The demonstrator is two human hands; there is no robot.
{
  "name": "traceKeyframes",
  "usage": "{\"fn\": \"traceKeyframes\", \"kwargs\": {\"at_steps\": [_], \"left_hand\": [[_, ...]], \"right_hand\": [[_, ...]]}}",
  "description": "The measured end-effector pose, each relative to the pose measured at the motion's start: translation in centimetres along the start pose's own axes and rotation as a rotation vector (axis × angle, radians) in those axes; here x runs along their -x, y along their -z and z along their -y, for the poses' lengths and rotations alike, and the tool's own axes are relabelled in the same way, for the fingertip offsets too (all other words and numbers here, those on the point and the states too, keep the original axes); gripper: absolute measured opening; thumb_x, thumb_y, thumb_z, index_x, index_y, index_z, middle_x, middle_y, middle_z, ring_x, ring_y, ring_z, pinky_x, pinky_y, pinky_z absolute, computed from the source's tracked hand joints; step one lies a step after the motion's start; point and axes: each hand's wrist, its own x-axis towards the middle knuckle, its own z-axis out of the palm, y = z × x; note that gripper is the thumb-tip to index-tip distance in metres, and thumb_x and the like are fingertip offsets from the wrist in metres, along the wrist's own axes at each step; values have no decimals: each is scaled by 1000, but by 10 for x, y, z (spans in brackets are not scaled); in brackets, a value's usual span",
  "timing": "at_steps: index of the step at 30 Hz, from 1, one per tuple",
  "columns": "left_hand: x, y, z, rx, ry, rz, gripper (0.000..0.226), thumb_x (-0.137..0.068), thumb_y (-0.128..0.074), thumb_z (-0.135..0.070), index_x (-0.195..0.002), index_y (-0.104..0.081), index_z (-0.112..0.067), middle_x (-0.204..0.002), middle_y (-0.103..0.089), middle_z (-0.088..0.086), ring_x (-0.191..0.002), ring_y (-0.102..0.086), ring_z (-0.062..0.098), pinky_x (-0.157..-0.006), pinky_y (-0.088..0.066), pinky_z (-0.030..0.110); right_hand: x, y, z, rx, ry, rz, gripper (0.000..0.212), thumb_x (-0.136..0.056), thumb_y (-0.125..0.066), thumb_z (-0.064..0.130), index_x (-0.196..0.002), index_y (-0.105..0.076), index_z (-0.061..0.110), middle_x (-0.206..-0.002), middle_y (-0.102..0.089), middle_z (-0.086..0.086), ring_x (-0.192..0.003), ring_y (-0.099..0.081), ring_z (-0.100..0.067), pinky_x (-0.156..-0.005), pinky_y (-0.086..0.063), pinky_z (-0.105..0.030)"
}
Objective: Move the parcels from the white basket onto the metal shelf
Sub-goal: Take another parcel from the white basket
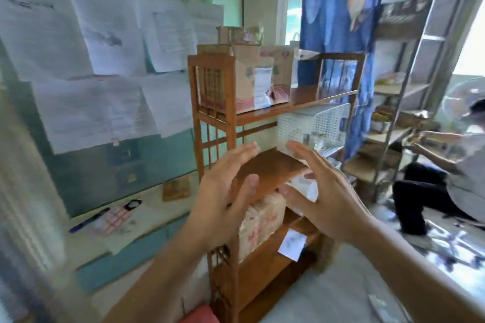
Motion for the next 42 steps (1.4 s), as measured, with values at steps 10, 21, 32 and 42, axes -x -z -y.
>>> {"fn": "traceKeyframes", "kwargs": {"at_steps": [10, 21, 32, 42], "left_hand": [[-121, -192, 66, 148, 15, 111, 42, -99, -47, -39, -141, -46, -35, -139, -35, -42, -125, -33, -26, -100, -27, 0], [-252, -331, 187, 212, 125, 142, 38, -99, -46, -31, -136, -46, -37, -131, -39, -40, -120, -33, -31, -93, -26, -5], [-305, -402, 270, -22, 257, 105, 31, -96, -58, -19, -127, -58, -21, -113, -59, -4, -107, -57, 6, -91, -45, 20], [-316, -431, 273, -205, 303, -47, 20, -90, -66, -3, -102, -56, -14, -91, -63, -2, -85, -61, 8, -77, -45, 12]], "right_hand": [[-46, 45, -184, 91, -192, -100, 73, -82, -68, 45, -149, -40, 34, -146, -53, 14, -133, -53, -10, -109, -44, -36], [-189, 19, -378, 121, -298, -49, 73, -85, -75, 39, -149, -44, 25, -152, -49, 7, -138, -47, -13, -111, -38, -29], [-325, -74, -556, 131, -436, 264, 80, -80, -76, 43, -150, -40, 27, -156, -34, -15, -144, -30, -39, -115, -32, -49], [-334, -82, -602, 165, -435, 316, 92, -59, -73, 67, -138, -41, 34, -130, -45, -10, -117, -42, -32, -98, -42, -44]]}}
